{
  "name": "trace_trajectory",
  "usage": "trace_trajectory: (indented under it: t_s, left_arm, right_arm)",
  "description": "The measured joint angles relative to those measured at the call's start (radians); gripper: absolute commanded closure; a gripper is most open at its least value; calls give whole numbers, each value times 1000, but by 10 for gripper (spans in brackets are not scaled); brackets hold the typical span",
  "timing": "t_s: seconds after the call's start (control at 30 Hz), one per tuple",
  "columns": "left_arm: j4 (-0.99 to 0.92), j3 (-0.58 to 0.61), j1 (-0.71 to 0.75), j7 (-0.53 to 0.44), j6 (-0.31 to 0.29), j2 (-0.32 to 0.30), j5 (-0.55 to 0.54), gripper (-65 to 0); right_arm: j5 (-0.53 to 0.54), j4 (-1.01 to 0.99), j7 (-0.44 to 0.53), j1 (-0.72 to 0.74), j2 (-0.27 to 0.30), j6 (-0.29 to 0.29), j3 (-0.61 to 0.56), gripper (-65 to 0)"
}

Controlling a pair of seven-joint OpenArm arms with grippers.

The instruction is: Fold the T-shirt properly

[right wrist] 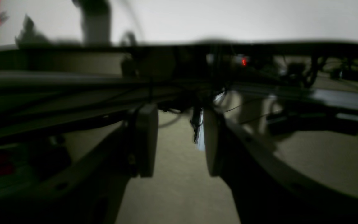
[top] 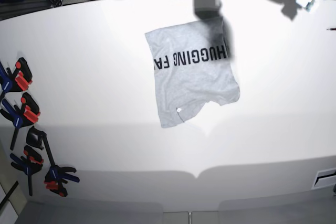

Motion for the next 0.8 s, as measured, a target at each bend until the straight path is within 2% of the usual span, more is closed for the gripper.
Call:
trace_trajectory:
  t_s: [0.1, 0.23, 0.3, 0.47, 0.57, 0.63, 0.7, 0.77, 0.8]
  left_arm:
    - [-12, -1, 85, -4, -23, 6, 0, -320]
    - [-133, -1, 122, -15, -30, 56, -4, -320]
    - [-233, 16, 116, -51, -30, 77, 9, -320]
    - [-514, 174, 58, -189, -27, 77, 288, -320]
    - [-669, 338, 1, -204, -27, 79, 410, -320]
    - [-749, 467, -30, -274, -29, 82, 490, -320]
    - [-822, 592, -71, -389, -28, 86, 598, -320]
    - [-903, 684, -127, -510, -27, 103, 699, -320]
    - [-946, 716, -162, -556, 36, 119, 748, -320]
  right_arm:
    - [-105, -46, 26, -32, 52, 0, -50, -231]
    - [-299, -193, 164, -58, 133, 3, -164, -231]
    - [-394, -296, 251, -55, 174, 0, -240, -231]
    - [-616, -589, 551, -32, 294, -1, -489, -231]
    - [-705, -767, 605, 66, 344, 2, -654, -231]
    - [-748, -881, 613, 152, 354, 2, -753, -231]
    - [-774, -995, 629, 240, 355, -1, -844, -231]
    - [-789, -1105, 699, 323, 347, 0, -927, -231]
    - [-803, -1159, 732, 365, 336, -3, -964, -231]
